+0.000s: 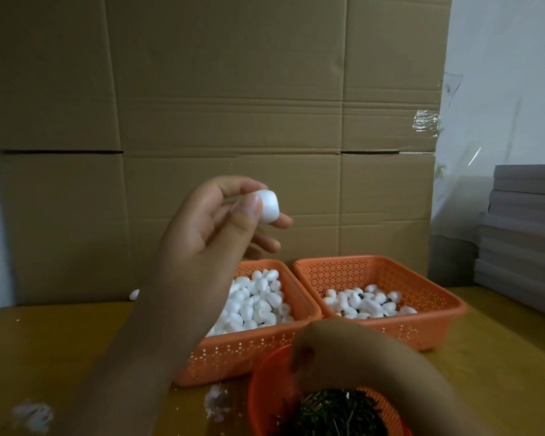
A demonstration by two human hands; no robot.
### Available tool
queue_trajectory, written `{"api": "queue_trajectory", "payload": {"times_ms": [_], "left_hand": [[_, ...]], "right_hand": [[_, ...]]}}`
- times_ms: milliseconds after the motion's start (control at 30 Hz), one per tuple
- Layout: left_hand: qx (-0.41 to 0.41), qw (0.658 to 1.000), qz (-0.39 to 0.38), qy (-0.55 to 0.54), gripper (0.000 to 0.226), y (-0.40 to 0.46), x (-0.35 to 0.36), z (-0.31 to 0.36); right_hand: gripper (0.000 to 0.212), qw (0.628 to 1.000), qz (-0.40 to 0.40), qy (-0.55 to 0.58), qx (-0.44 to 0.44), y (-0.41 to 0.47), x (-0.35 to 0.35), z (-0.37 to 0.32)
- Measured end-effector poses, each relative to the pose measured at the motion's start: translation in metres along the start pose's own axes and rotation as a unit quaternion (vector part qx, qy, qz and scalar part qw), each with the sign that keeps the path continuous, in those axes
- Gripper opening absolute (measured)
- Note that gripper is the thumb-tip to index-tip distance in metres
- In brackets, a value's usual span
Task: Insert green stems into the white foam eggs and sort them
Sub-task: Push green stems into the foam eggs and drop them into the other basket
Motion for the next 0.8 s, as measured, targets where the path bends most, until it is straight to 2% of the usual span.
{"api": "queue_trajectory", "payload": {"times_ms": [133,300,467,600,800], "left_hand": [[-0.028,0.999,0.009,-0.028,0.022,-0.001,-0.002,0.001],[-0.039,0.999,0.014,-0.017,0.024,0.0,-0.003,-0.001],[-0.052,0.998,0.017,-0.027,0.021,0.0,-0.003,-0.001],[-0.069,0.997,0.022,-0.031,0.023,0.001,-0.003,-0.002],[-0.075,0.997,0.018,-0.023,0.022,0.001,-0.002,-0.003]], "right_hand": [[0.048,0.991,-0.078,-0.105,0.039,0.019,0.027,0.003],[0.039,0.991,-0.05,-0.114,0.042,0.026,0.038,0.006],[0.033,0.997,-0.014,-0.063,0.037,0.024,0.03,0.014],[0.02,0.999,0.03,0.015,0.007,0.019,0.016,0.016],[0.013,0.992,0.071,0.101,-0.037,0.008,-0.006,0.016]]}}
Point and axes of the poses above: each hand's wrist, its own y-axis towards the middle knuckle, its own x-axis out of the palm, z = x × y, the point moved 3 cm from there along y, towards the middle knuckle, and after that the axes turned 5 degrees about z, right-handed, at the moved point
